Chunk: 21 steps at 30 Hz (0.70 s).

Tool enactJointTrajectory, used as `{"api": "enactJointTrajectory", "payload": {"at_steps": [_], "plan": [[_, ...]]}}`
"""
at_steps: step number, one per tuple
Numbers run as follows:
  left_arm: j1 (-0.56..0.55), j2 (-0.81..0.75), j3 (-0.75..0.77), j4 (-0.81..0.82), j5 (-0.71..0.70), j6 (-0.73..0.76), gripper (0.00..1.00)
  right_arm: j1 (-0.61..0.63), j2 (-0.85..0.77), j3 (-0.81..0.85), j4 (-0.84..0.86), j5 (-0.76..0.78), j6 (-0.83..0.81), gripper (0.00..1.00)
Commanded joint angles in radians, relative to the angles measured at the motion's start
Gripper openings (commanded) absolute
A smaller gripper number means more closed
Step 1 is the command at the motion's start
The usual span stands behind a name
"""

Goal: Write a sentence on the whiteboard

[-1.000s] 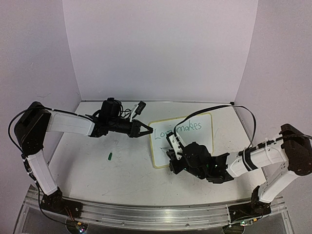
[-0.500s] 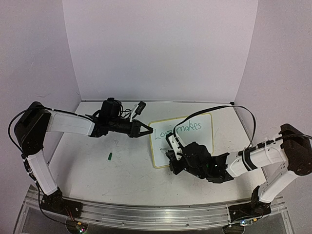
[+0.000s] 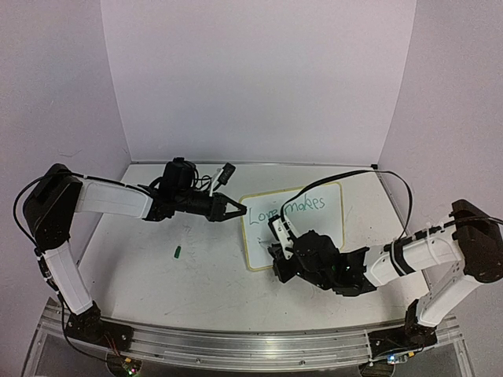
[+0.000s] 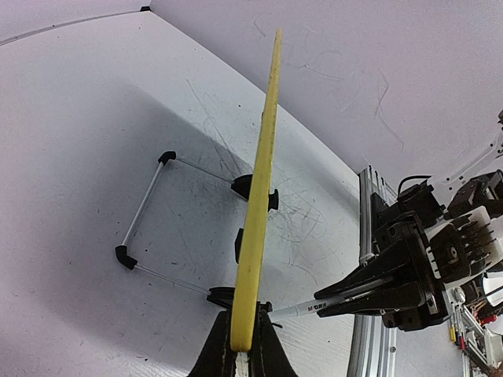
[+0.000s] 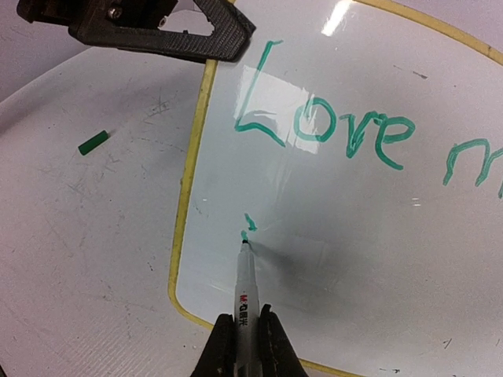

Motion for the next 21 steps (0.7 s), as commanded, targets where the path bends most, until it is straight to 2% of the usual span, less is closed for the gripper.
{"api": "enactJointTrajectory", "payload": {"at_steps": [1,15,21], "plan": [[-0.012,0.004,0.017,-0.058,-0.036,0.048,0.00,0.008,0.003,-0.011,-0.014,0.017,0.038,0.00],[-0.013,0.001,0.015,-0.060,-0.036,0.049,0.00,0.035,0.009,-0.021,-0.027,0.028,0.081,0.00],[-0.012,0.000,0.015,-0.061,-0.039,0.049,0.00,0.034,-0.055,-0.011,-0.003,0.047,0.060,0.00]]}}
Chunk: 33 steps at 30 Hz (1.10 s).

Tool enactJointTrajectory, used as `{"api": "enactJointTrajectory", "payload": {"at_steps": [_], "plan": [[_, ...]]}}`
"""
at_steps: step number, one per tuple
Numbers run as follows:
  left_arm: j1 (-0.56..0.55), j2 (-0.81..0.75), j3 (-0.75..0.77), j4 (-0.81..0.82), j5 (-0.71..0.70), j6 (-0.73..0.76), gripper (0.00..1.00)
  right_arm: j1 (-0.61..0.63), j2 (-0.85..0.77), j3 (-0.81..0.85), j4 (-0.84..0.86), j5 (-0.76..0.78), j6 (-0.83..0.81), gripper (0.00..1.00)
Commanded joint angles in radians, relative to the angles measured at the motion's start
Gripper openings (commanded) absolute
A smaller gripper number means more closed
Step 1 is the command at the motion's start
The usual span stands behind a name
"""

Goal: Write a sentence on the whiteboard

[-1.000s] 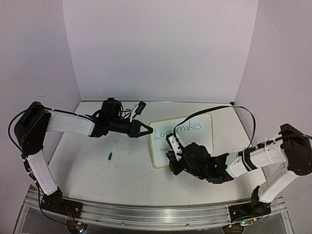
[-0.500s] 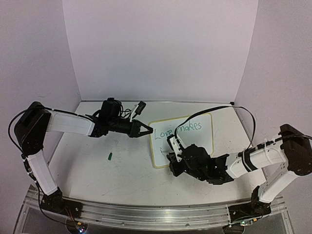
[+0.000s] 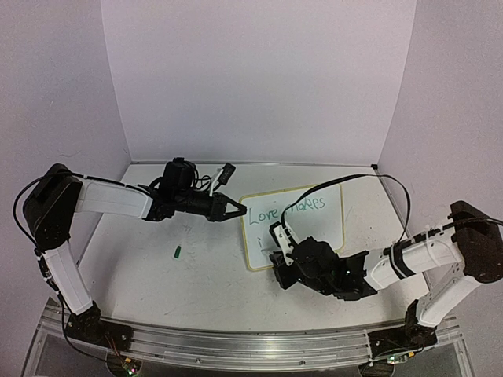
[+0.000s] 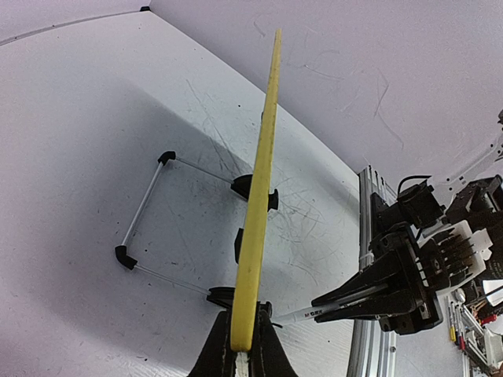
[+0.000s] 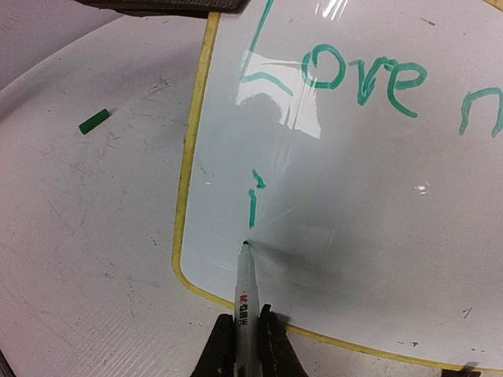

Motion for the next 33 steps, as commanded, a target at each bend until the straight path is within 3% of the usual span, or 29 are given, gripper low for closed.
{"api": "enactJointTrajectory", "payload": {"at_steps": [1,33], "plan": [[-0.013,0.000,0.015,-0.061,-0.039,0.049,0.00,0.005,-0.056,0.020,0.031,0.050,-0.007,0.00],[-0.013,-0.002,0.015,-0.063,-0.038,0.053,0.00,-0.025,-0.009,0.094,0.073,0.123,-0.046,0.00]]}}
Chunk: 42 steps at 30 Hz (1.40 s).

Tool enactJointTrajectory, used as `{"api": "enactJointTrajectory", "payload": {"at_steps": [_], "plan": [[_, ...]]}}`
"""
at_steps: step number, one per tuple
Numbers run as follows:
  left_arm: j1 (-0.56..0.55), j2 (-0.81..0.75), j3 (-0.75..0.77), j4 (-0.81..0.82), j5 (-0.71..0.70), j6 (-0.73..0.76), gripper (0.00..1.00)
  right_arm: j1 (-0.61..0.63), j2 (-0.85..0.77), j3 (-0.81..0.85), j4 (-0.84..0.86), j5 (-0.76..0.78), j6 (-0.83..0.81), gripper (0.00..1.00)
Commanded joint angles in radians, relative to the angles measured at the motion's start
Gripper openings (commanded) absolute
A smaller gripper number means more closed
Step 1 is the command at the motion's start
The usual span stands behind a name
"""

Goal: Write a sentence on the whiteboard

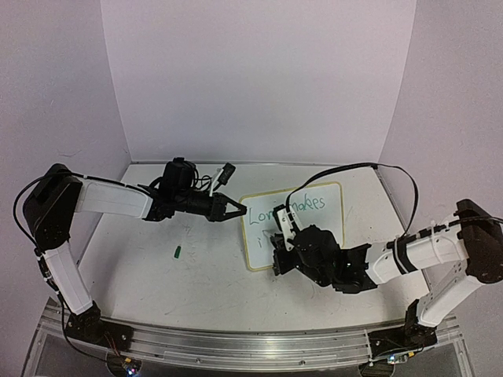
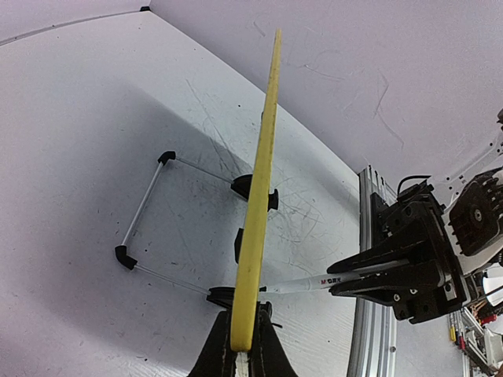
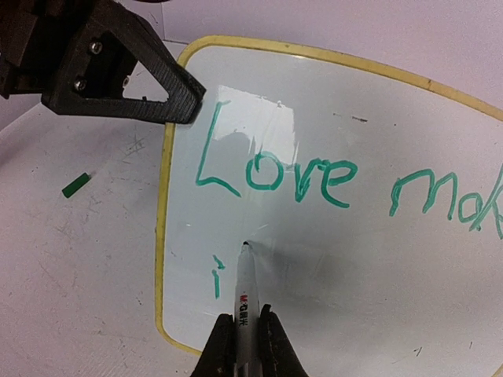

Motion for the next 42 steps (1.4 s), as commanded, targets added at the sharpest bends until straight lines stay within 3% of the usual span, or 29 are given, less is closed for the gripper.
{"api": "enactJointTrajectory", "payload": {"at_steps": [1,42], "plan": [[-0.013,-0.002,0.015,-0.062,-0.038,0.052,0.00,-0.005,0.013,0.041,0.039,0.029,-0.012,0.00],[-0.016,-0.002,0.017,-0.064,-0.033,0.051,0.00,0.005,0.028,-0.073,-0.042,-0.036,0.132,0.00]]}}
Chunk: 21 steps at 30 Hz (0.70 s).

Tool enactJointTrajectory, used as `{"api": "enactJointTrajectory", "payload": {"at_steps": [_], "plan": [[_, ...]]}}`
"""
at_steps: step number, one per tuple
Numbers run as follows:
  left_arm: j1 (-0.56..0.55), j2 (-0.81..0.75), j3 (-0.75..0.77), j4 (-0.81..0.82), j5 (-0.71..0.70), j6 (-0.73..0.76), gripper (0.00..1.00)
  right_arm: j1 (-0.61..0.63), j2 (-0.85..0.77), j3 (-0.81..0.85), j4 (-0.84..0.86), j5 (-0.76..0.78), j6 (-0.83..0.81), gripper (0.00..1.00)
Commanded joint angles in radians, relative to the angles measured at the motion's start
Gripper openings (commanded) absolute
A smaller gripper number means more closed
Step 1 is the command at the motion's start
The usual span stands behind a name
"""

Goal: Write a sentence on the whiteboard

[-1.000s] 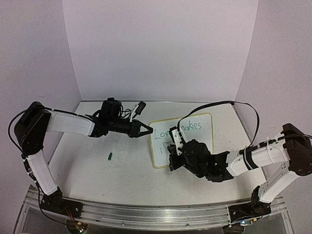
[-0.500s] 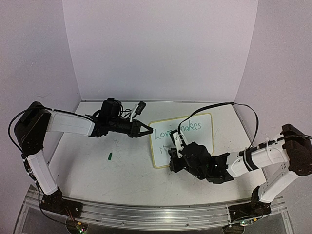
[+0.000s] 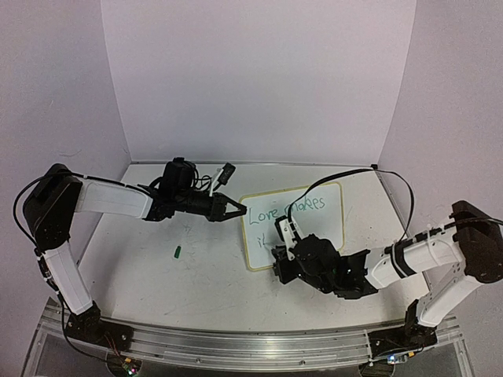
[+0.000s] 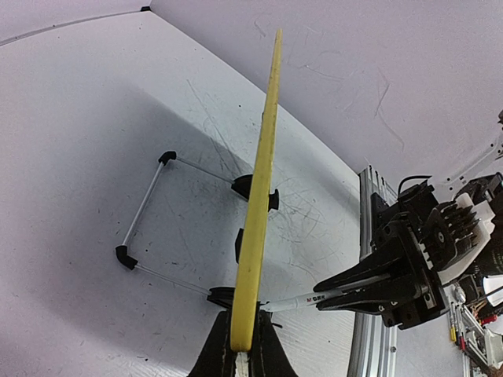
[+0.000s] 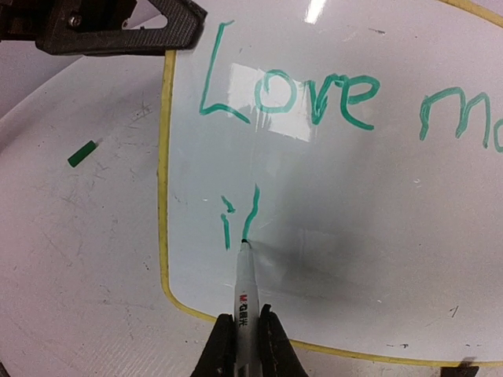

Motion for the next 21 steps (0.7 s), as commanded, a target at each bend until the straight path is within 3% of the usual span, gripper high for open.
{"api": "enactJointTrajectory", "payload": {"at_steps": [1,10,15,21], "plan": [[-0.017,-0.002,0.016,-0.063,-0.032,0.052,0.00,0.000,0.013,-0.022,-0.033,0.017,0.032,0.00],[-0.019,-0.005,0.015,-0.062,-0.034,0.053,0.00,0.000,-0.064,-0.039,-0.050,0.084,0.040,0.00],[-0.019,0.000,0.018,-0.063,-0.034,0.053,0.00,0.000,-0.080,-0.014,0.046,-0.042,-0.033,0.00],[-0.019,-0.010,0.012,-0.065,-0.040,0.056,0.00,0.000,-0.018,0.044,0.061,-0.027,-0.050,0.00]]}}
